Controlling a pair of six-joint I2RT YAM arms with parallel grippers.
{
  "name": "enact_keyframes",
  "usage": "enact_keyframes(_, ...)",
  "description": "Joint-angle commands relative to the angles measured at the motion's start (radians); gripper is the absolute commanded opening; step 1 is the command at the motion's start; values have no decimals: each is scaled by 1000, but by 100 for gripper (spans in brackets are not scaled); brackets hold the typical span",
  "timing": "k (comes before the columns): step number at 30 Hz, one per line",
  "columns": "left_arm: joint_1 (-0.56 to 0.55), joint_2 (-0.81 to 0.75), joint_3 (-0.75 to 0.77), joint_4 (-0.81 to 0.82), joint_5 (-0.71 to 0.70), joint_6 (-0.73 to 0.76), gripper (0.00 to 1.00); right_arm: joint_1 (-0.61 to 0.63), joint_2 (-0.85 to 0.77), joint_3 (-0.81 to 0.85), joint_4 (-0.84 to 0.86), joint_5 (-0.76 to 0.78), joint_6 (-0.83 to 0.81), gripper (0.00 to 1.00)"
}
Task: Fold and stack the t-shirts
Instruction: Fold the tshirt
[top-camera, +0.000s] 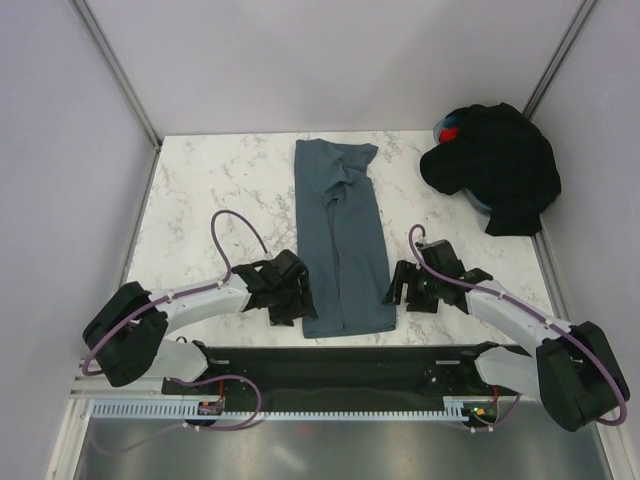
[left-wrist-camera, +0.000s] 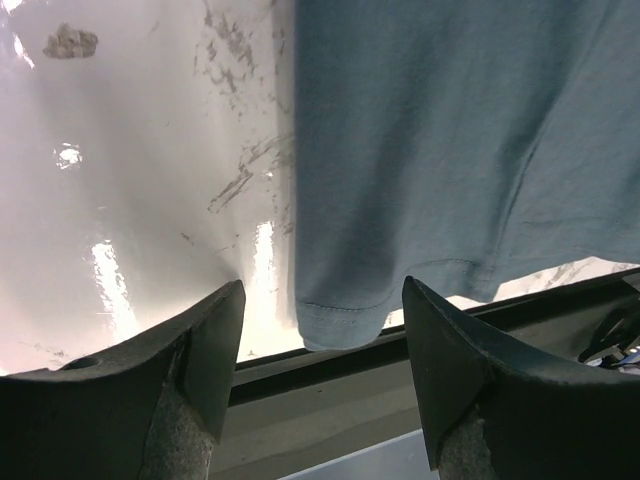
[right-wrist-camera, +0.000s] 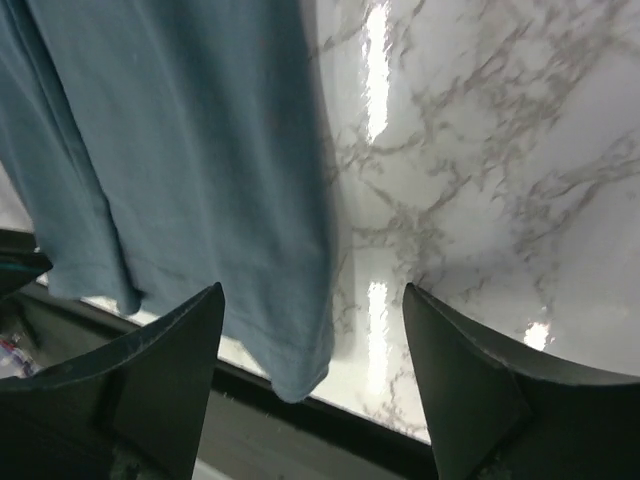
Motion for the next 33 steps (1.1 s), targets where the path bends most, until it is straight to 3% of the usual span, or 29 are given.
enact_keyframes(1, -15, -8, -35, 61, 14, -51, 71, 16, -40, -91, 49, -60, 69, 79)
enact_keyframes(5, -23, -17, -63, 71, 20, -59, 69, 34, -78, -155, 52, -63, 100, 62)
enact_keyframes(8, -31, -25, -92, 88, 22, -71, 67, 42, -106, -195, 57, -70, 121, 37)
enact_keyframes(14, -46, 1, -129, 145, 45, -88, 61, 53, -124, -233, 61, -66, 123, 23)
enact_keyframes(19, -75, 36, -124, 179, 48, -96, 33, 54, -118, -239, 69, -74, 119, 11)
enact_keyframes(21, -83, 46, -118, 180, 47, -94, 7, 53, -124, -236, 68, -86, 120, 3)
enact_keyframes(22, -81, 46, -113, 173, 53, -87, 2, 54, -135, -232, 52, -98, 123, 0)
enact_keyframes(27, -130, -51, -80, 72, 65, -84, 2, 102, -248, -223, -117, -78, 186, 0)
enact_keyframes(33, -161, -220, 52, -195, -28, -64, 2, 143, -463, -123, -342, -12, 264, 0)
